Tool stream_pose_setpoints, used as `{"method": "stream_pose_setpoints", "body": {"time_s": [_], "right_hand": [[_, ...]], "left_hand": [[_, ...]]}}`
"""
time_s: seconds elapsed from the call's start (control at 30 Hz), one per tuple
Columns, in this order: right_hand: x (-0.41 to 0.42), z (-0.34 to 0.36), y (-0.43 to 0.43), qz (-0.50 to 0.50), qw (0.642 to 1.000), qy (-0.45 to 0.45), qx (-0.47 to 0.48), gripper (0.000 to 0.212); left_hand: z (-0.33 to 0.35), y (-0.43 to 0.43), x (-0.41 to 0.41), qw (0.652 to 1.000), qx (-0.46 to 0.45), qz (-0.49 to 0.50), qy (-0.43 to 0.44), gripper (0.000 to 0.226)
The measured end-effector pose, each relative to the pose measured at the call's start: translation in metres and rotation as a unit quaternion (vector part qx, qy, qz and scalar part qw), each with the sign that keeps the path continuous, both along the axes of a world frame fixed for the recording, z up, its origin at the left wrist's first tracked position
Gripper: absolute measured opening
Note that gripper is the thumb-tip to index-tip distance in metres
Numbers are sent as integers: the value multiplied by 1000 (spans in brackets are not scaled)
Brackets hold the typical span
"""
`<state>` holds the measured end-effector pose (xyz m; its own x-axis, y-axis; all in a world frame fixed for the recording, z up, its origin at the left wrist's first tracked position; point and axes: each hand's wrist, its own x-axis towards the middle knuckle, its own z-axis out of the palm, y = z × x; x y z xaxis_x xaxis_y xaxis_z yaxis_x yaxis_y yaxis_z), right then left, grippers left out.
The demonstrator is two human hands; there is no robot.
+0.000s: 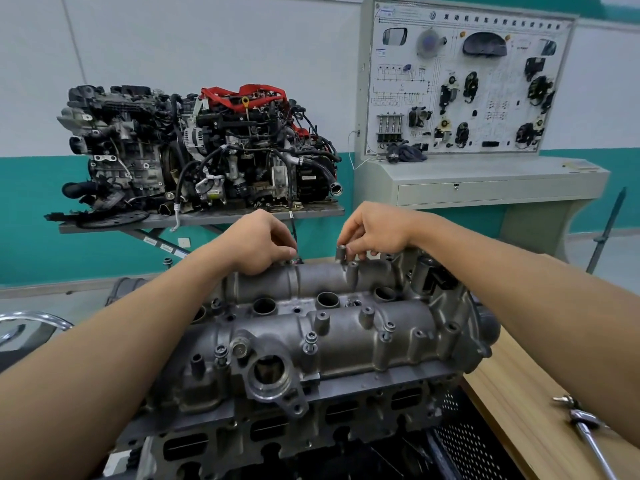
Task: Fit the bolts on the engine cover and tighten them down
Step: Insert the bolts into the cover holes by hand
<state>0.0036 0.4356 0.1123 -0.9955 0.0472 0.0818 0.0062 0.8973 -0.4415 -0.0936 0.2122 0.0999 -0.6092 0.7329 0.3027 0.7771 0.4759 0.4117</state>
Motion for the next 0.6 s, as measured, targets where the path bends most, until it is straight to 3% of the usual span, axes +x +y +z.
{"method": "stream_pose_setpoints", "body": {"time_s": [0.13,0.2,0.27,0.33,0.47,0.53,0.6], "right_hand": [[2,0,2,3,999,12,36,13],[4,0,3,13,999,-2,44,27],[3,-2,3,18,998,-15,56,35],[1,-3,2,7,998,0,66,27],[1,-5,4,-3,995,23,98,9],[2,-6,4,-1,994,21,108,12],[2,-6,4,10,995,13,95,28]], "left_hand": [[3,-3,3,998,-60,-24,-16,34],[2,-2,5,997,-69,-13,-8,38],[1,-1,5,999,-49,10,4,31],[1,-1,4,999,-28,20,17,14],[1,-2,1,1000,-27,-1,14,6],[2,-3,1,998,-54,-19,1,26],[2,-3,2,997,-75,-27,-18,41]]}}
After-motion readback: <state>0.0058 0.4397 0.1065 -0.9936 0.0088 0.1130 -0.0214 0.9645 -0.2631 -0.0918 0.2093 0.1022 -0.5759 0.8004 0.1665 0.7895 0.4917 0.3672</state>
